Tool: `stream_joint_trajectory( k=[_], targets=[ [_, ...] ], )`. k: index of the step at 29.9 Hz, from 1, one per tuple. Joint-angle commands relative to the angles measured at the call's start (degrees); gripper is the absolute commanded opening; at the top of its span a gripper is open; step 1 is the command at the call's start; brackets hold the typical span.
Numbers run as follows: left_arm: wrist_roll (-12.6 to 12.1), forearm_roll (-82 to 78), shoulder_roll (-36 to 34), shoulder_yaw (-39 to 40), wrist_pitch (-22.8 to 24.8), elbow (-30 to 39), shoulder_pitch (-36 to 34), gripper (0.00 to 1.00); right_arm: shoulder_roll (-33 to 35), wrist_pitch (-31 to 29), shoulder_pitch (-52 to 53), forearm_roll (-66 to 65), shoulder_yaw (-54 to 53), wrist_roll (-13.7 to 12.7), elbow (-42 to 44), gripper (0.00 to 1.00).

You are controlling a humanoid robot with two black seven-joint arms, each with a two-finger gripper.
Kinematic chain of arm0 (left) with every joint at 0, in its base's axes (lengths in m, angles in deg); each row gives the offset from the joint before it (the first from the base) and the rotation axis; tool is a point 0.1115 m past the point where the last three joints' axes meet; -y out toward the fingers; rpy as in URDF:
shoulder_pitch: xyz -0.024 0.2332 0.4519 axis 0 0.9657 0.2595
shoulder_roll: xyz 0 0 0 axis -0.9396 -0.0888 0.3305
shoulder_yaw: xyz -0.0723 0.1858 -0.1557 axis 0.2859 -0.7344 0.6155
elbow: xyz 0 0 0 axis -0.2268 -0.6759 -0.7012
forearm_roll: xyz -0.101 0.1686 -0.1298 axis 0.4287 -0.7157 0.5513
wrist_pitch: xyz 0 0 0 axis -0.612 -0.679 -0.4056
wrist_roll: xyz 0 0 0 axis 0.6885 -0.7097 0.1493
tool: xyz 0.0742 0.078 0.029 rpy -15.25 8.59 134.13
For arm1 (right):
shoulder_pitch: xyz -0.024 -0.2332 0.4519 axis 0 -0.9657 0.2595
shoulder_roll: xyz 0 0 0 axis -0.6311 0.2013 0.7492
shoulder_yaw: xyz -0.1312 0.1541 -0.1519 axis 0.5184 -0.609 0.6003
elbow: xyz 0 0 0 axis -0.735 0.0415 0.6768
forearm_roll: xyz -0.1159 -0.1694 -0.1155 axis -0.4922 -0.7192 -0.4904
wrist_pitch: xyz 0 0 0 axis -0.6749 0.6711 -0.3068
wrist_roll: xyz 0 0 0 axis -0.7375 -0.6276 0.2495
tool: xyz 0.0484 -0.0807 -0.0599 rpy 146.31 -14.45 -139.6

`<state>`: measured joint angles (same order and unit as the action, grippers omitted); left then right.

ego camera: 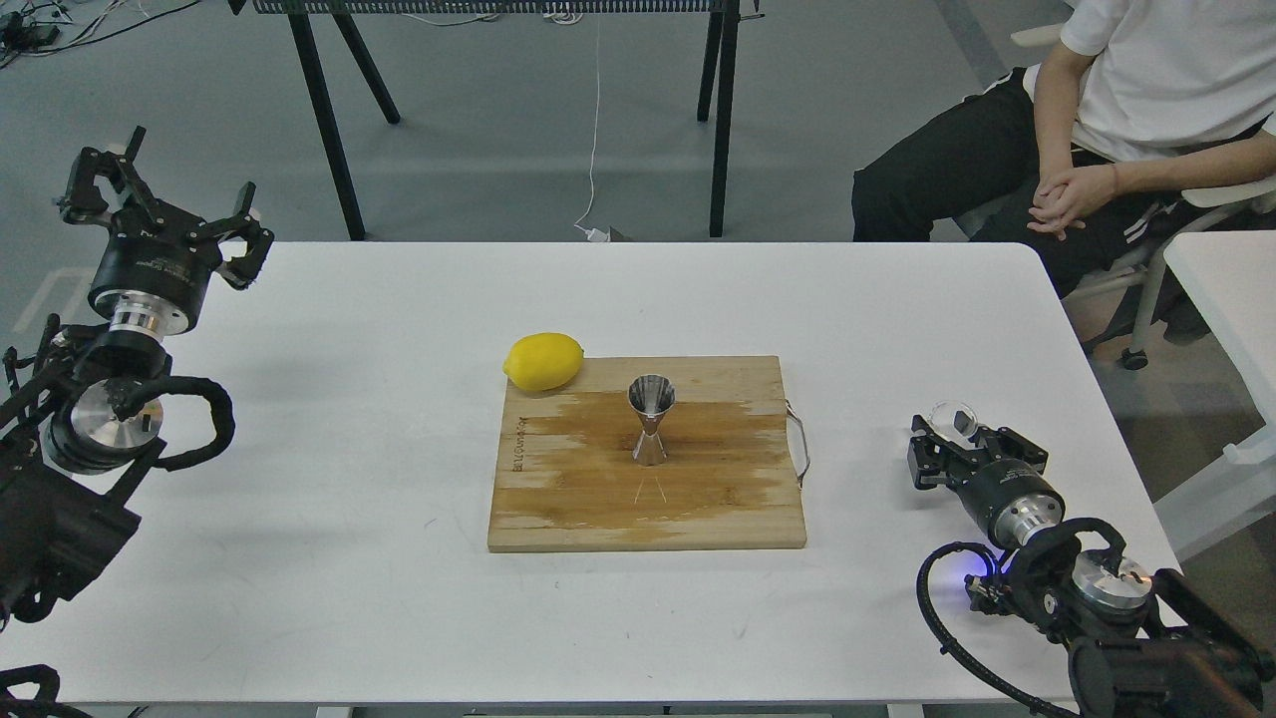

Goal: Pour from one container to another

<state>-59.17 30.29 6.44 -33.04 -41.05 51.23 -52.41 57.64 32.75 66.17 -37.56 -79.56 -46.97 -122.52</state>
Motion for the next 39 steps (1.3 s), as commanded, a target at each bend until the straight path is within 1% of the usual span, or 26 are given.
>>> stream_joint_trajectory(
  k=[1,6,8,9,11,13,14,15,17,19,21,25,27,28,31,32,34,39],
  targets=[
    [0.0,0.0,0.0,0.0,0.0,0.0,0.1,1.00,0.0,0.1,0.0,0.0,0.0,0.0,0.0,0.82],
    [0.0,0.0,0.0,0.0,0.0,0.0,0.1,1.00,0.0,0.5,-0.1,0.0,0.0,0.4,-0.3,0.84],
    [0.0,0.0,0.0,0.0,0.0,0.0,0.1,1.00,-0.1,0.7,-0.1,-0.1,0.0,0.6,-0.3,0.83],
    [0.0,0.0,-0.1,0.0,0.0,0.0,0.1,1.00,-0.1,0.7,-0.1,-0.1,0.0,0.7,-0.3,0.79],
    [0.0,0.0,-0.1,0.0,0.0,0.0,0.1,1.00,-0.1,0.6,0.0,-0.1,0.0,0.7,-0.3,0.64],
    [0.0,0.0,-0.1,0.0,0.0,0.0,0.1,1.00,-0.1,0.6,0.0,-0.1,0.0,0.6,-0.4,0.53],
    [0.0,0.0,-0.1,0.0,0.0,0.0,0.1,1.00,-0.1,0.6,0.0,-0.1,0.0,0.7,-0.4,0.44],
    [0.0,0.0,-0.1,0.0,0.0,0.0,0.1,1.00,-0.1,0.6,0.0,-0.1,0.0,0.7,-0.4,0.37],
    [0.0,0.0,-0.1,0.1,0.0,0.0,0.1,1.00,-0.1,0.6,0.0,-0.1,0.0,0.7,-0.4,0.37],
    [0.1,0.1,-0.1,0.1,0.1,0.0,0.1,1.00,-0.1,0.6,0.0,-0.1,0.0,0.7,-0.4,0.40],
    [0.1,0.1,-0.1,0.1,0.1,0.0,0.1,1.00,-0.1,0.6,0.0,-0.1,0.0,0.7,-0.4,0.52],
    [0.1,0.1,-0.2,0.1,0.1,0.0,0.1,1.00,0.0,0.6,0.0,-0.1,0.0,1.4,-0.5,0.70],
    [0.1,0.1,-0.2,0.1,0.1,0.0,0.1,1.00,0.0,0.5,-0.1,-0.1,0.0,1.6,-0.6,0.73],
    [0.1,0.1,-0.2,0.1,0.1,0.0,0.1,1.00,0.0,0.5,-0.1,-0.1,0.0,1.7,-0.7,0.77],
    [0.2,0.1,-0.2,0.1,0.1,0.0,0.1,1.00,0.1,0.3,-0.2,-0.2,0.0,1.8,-0.7,0.79],
    [0.2,0.1,-0.2,0.1,0.1,0.0,0.1,1.00,0.1,0.1,-0.2,-0.2,0.0,1.8,-0.8,0.81],
    [0.2,0.1,-0.2,0.1,0.1,0.0,0.1,1.00,0.1,0.1,-0.2,-0.2,0.0,1.9,-0.9,0.97],
    [0.2,0.1,-0.3,0.2,0.1,0.0,0.1,1.00,0.6,0.1,-1.1,-0.2,-0.3,1.9,-4.9,0.97]
  ],
)
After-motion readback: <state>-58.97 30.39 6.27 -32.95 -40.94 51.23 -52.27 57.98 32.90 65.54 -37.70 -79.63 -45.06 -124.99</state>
